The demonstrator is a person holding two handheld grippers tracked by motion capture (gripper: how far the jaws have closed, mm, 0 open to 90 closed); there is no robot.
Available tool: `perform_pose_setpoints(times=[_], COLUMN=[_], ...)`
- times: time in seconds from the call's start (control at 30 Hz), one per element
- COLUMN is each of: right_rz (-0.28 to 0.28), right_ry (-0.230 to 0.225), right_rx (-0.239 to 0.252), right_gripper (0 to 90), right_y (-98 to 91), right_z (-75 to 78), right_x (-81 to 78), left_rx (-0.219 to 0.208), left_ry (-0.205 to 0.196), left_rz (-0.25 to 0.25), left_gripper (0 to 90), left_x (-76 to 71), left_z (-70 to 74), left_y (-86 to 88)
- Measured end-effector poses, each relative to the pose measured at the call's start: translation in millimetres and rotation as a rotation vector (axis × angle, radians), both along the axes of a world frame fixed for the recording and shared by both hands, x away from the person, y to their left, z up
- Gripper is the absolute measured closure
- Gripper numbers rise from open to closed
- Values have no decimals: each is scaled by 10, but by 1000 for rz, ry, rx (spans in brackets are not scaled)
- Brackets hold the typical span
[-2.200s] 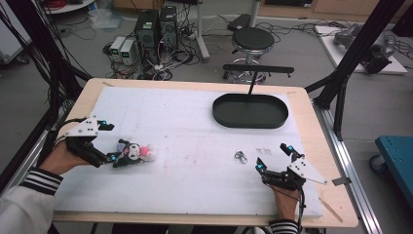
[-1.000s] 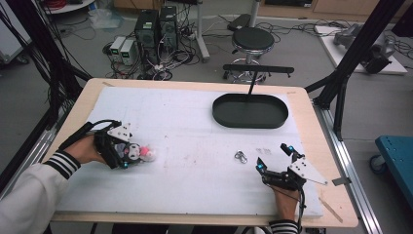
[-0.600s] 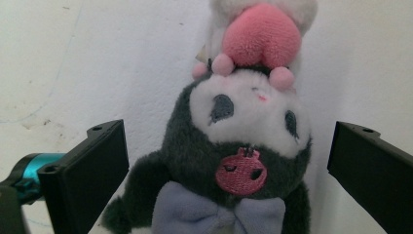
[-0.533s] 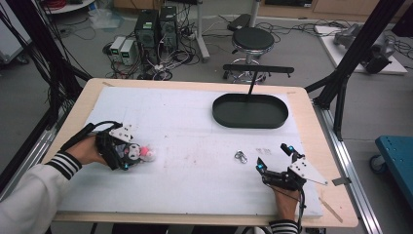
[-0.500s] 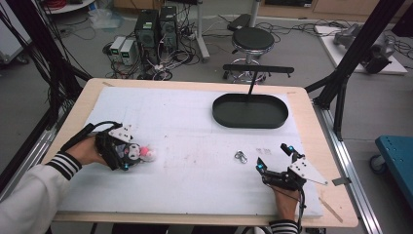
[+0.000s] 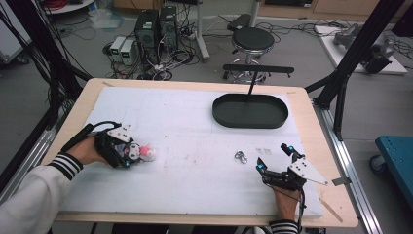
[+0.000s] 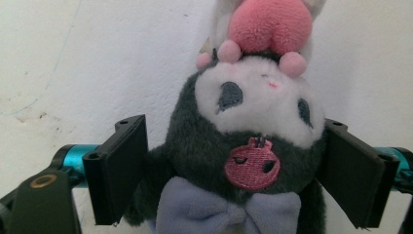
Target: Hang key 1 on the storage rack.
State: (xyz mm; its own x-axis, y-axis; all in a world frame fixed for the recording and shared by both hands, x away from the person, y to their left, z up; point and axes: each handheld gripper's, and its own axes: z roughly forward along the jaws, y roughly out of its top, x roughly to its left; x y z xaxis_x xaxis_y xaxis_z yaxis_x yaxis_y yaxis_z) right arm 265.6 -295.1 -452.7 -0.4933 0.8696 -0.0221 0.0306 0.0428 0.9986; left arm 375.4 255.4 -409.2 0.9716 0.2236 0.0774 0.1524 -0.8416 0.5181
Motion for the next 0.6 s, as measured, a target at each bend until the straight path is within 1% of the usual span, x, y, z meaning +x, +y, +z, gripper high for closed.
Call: perform_pose_setpoints(times=[0.03, 0.07, 0.1, 0.13, 0.17, 0.2, 0.27, 0.3, 0.37, 0.4, 0.53, 0.6], right_rz=[0, -1, 0, 0, -1, -1, -1, -1, 0, 0, -1, -1], right_ry=[0, -1, 1, 1, 0, 0, 1, 1, 2, 2, 0, -1], right_rx=[0, 0, 2, 2, 1, 1, 1, 0, 3, 4, 0, -4], right_gripper=[9, 10, 10, 10, 10, 10, 10, 10, 10, 10, 10, 10], right_y=[0, 0, 1, 1, 0, 0, 0, 0, 1, 1, 0, 0], right_z=[0, 0, 0, 0, 0, 0, 0, 0, 0, 0, 0, 0], right_x=[0, 1, 0, 0, 1, 1, 0, 0, 0, -1, 1, 1], left_rx=[-3, -4, -3, -3, -21, -21, -25, -19, -25, -24, -26, -22], left_ry=[8, 17, 20, 20, 16, 18, 10, 8, 17, 14, 17, 13], left_rz=[-5, -11, -36, -36, -39, -46, -60, -64, -54, -49, -43, -50], left_gripper=[184, 203, 242, 257, 277, 277, 324, 337, 358, 360, 366, 367], left_x=[5, 8, 10, 10, 1, -1, -15, -15, -19, -14, -16, -13], left_z=[-2, -7, -12, -12, -24, -24, -20, -13, -11, -5, 6, 13], left_y=[6, 12, 20, 20, 20, 20, 16, 15, 16, 21, 32, 37])
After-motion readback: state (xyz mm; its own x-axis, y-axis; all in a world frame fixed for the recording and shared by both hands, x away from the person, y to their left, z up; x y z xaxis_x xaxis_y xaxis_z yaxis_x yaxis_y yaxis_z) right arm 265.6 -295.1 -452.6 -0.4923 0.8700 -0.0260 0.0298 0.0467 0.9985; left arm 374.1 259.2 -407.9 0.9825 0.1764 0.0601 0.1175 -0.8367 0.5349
